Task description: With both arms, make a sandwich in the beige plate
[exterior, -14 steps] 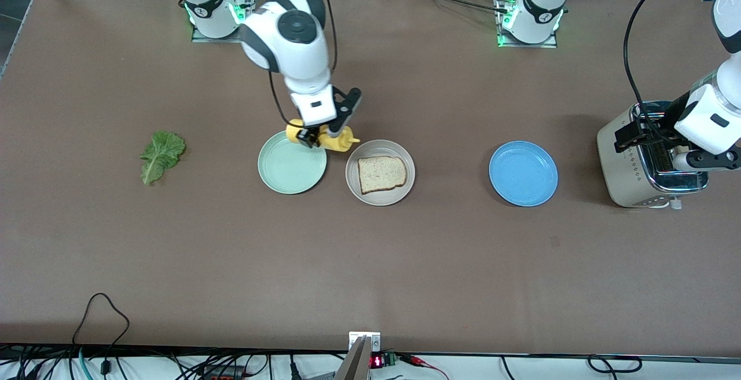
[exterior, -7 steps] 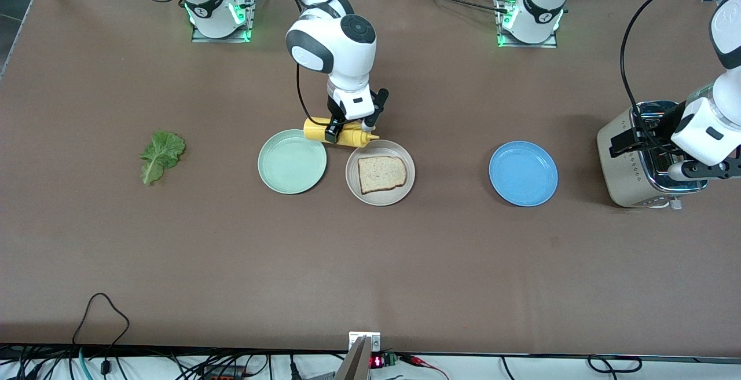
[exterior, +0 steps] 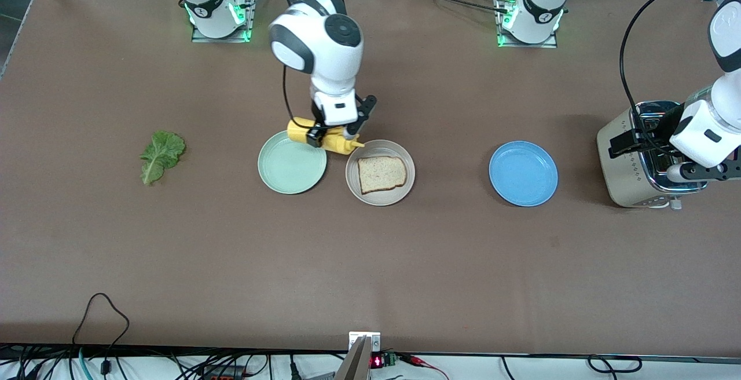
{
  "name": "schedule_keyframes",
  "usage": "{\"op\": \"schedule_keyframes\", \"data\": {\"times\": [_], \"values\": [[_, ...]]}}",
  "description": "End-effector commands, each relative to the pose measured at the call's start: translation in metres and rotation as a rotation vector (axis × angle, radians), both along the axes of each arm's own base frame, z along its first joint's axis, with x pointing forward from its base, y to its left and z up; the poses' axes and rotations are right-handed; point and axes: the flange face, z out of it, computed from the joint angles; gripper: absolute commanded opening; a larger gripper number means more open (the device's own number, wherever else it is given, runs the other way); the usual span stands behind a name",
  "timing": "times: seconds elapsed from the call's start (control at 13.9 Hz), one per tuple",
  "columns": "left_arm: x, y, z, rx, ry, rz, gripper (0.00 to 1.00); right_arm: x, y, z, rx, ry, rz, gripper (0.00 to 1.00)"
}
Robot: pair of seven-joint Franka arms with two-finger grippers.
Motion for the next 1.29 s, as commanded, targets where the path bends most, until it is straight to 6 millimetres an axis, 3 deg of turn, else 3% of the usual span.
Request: {"op": "schedule_keyframes", "data": {"times": [0.0,0.14,0.36,0.57,0.72,0.93,1.22], "values": [[-0.006,-0.009,0.009,-0.009,-0.001,-0.054,1.00,0.022,-0.070,0.054,0.085,0.065,0.035,0.00],[-0.007,-0.005,0.009,-0.008,0.007,-0.038,1.00,0.040,-0.128,0.075,0.180,0.121,0.074,0.00],[-0.005,-0.002,0.012,-0.006,-0.001,-0.044,1.00,0.059,-0.238,0.082,0.367,0.180,0.148,0.00],[-0.001,-0.002,0.033,-0.005,-0.042,-0.044,1.00,0.070,-0.322,0.061,0.574,0.180,0.240,0.00],[0.000,0.000,0.055,-0.009,-0.087,-0.032,1.00,0.063,-0.354,0.036,0.692,0.162,0.301,0.00],[-0.007,0.001,0.055,-0.004,-0.036,-0.041,1.00,0.040,-0.394,-0.027,0.895,0.113,0.347,0.00],[-0.015,0.005,0.055,-0.003,0.004,-0.035,1.00,0.015,-0.420,-0.091,1.049,0.010,0.452,0.00]]}}
